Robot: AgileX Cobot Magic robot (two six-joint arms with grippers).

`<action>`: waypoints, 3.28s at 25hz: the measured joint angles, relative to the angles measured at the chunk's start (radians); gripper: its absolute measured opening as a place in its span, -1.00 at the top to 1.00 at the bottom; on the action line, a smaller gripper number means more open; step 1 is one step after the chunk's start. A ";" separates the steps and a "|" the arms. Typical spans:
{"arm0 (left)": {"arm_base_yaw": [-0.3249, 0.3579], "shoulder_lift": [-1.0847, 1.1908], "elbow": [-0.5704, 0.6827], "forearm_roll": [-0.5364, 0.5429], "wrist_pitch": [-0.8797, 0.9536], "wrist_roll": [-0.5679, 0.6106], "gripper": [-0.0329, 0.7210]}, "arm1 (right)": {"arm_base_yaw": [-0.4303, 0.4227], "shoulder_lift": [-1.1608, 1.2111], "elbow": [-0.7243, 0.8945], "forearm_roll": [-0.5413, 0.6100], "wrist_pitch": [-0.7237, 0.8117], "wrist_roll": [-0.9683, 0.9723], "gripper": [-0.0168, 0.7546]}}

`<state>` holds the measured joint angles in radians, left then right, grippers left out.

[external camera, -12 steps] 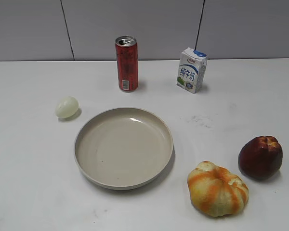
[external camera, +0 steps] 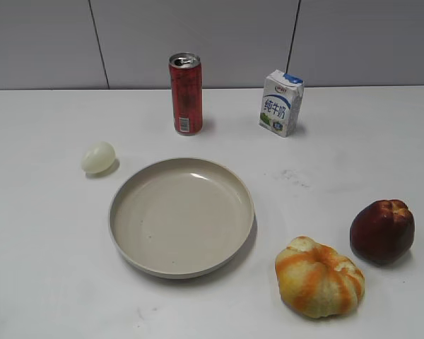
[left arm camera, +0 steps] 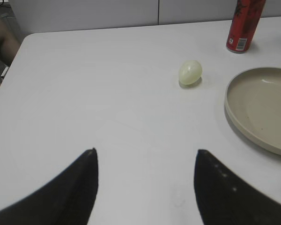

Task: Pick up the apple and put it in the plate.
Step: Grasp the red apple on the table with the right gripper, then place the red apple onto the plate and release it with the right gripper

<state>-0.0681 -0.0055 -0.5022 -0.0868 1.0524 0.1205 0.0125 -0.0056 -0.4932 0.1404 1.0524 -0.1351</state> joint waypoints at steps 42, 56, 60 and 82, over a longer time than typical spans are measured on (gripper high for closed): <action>0.000 0.000 0.000 0.000 0.000 0.000 -0.39 | 0.036 1.453 -0.337 0.157 -0.290 -0.066 -0.75; 0.000 0.000 0.000 0.000 0.000 0.000 -0.39 | 0.130 1.652 -0.389 -0.026 -0.330 0.113 -0.75; 0.000 0.000 0.000 0.000 0.000 0.000 -0.39 | 0.131 1.716 -0.391 -0.016 -0.328 0.114 -0.69; 0.000 0.000 0.000 0.000 0.000 0.000 -0.39 | 0.457 1.764 -0.934 -0.004 -0.104 0.116 -0.62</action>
<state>-0.0681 -0.0055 -0.5022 -0.0868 1.0524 0.1205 0.4699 1.7582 -1.4277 0.1368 0.9480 -0.0193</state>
